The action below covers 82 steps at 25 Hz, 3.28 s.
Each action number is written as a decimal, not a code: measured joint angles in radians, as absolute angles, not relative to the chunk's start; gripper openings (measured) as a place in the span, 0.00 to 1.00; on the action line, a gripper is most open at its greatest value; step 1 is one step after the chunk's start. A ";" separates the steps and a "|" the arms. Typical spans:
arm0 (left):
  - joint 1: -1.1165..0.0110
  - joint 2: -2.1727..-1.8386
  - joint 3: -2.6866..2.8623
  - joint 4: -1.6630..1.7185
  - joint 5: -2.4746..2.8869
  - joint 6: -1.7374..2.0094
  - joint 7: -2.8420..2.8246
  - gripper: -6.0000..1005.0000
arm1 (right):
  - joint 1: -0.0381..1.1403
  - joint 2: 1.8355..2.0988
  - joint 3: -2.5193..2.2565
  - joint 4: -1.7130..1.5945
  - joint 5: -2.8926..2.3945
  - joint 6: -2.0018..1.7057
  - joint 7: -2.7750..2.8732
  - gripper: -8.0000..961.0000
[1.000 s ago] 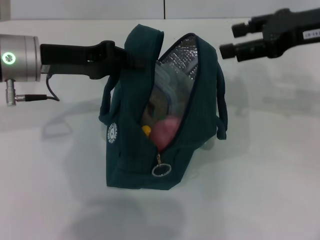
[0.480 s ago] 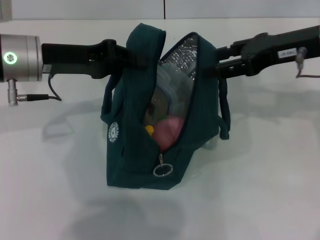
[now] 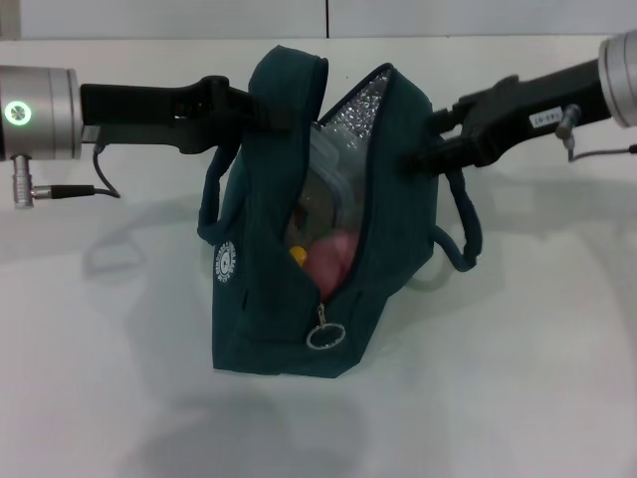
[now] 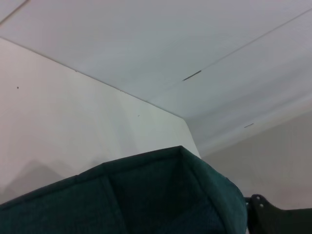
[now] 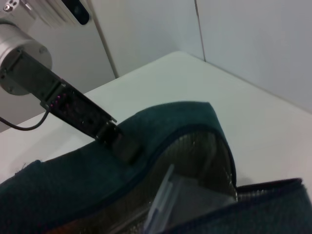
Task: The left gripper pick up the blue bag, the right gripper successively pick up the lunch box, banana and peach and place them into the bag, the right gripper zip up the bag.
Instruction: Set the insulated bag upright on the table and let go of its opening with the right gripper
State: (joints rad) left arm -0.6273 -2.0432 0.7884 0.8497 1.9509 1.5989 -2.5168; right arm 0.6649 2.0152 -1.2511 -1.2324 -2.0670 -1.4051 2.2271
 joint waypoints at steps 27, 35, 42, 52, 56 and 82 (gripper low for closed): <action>-0.627 -2.044 0.788 0.824 1.945 1.598 -2.494 0.05 | 0.753 2.018 -1.281 -1.285 -2.215 -1.435 2.427 0.91; -0.624 -2.043 0.788 0.824 1.944 1.594 -2.486 0.05 | 0.770 2.016 -1.294 -1.269 -2.260 -1.434 2.467 0.91; -0.625 -2.043 0.788 0.824 1.943 1.592 -2.484 0.05 | 0.771 2.019 -1.297 -1.294 -2.247 -1.434 2.478 0.91; -0.624 -2.043 0.788 0.824 1.943 1.592 -2.482 0.05 | 0.773 2.019 -1.337 -1.280 -2.298 -1.451 2.514 0.91; -0.623 -2.043 0.788 0.824 1.943 1.592 -2.481 0.05 | 0.771 2.017 -1.336 -1.284 -2.326 -1.469 2.536 0.91; -0.627 -2.043 0.788 0.823 1.942 1.589 -2.476 0.05 | 0.767 2.017 -1.321 -1.273 -2.289 -1.466 2.563 0.46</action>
